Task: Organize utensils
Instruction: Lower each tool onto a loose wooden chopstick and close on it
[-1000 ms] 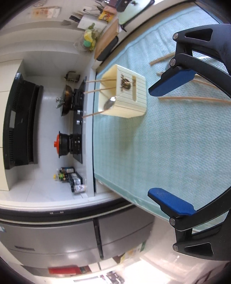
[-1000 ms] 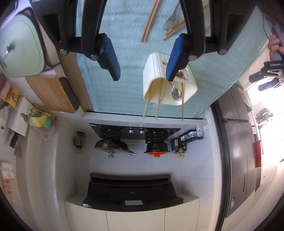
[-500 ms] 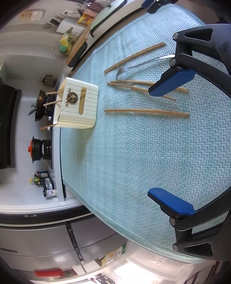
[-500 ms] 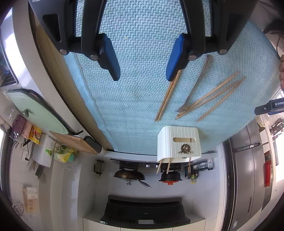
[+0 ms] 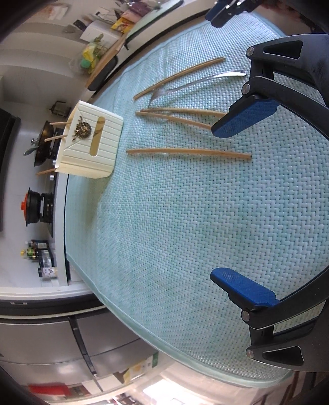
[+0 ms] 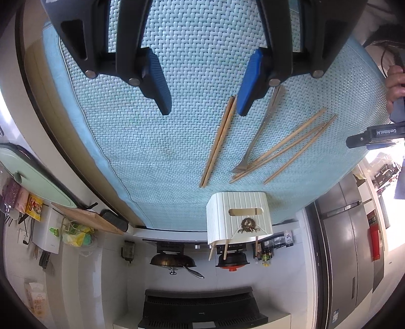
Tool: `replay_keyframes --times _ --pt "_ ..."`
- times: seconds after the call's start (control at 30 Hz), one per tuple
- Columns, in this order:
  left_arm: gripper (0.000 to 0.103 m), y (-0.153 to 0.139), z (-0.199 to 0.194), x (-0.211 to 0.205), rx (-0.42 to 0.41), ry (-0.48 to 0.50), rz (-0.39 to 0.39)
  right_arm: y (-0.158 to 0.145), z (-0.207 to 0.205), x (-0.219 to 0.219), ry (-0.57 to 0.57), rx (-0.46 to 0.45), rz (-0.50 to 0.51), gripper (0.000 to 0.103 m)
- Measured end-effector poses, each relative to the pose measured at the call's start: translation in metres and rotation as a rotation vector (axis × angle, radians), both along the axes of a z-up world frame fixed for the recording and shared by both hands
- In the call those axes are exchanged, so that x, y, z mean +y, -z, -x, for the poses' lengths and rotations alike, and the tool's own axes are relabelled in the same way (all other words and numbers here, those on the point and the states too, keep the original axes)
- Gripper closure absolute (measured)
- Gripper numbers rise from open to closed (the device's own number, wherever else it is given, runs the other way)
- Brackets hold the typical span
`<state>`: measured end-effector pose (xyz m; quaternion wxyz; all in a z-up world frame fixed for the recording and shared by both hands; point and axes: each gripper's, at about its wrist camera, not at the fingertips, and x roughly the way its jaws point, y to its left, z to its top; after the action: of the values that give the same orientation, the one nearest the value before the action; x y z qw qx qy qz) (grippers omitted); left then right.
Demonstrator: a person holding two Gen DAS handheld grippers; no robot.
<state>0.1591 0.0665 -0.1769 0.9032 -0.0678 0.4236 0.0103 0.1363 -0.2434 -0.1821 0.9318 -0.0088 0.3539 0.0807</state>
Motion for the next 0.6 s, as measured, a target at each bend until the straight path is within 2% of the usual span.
replay_keyframes --times 0.1,0.3,0.6 --pt "0.001 -0.002 -0.001 0.003 -0.007 -0.001 0.042 0.003 -0.004 -0.006 0.018 0.027 -0.021 0.048" --pt "0.001 -0.004 0.002 -0.003 -0.035 -0.006 -0.030 0.010 -0.025 -0.013 0.030 0.089 -0.014 0.048" --pt "0.001 -0.004 0.003 0.006 -0.030 -0.038 -0.026 0.017 -0.085 -0.009 0.015 0.146 -0.046 0.049"
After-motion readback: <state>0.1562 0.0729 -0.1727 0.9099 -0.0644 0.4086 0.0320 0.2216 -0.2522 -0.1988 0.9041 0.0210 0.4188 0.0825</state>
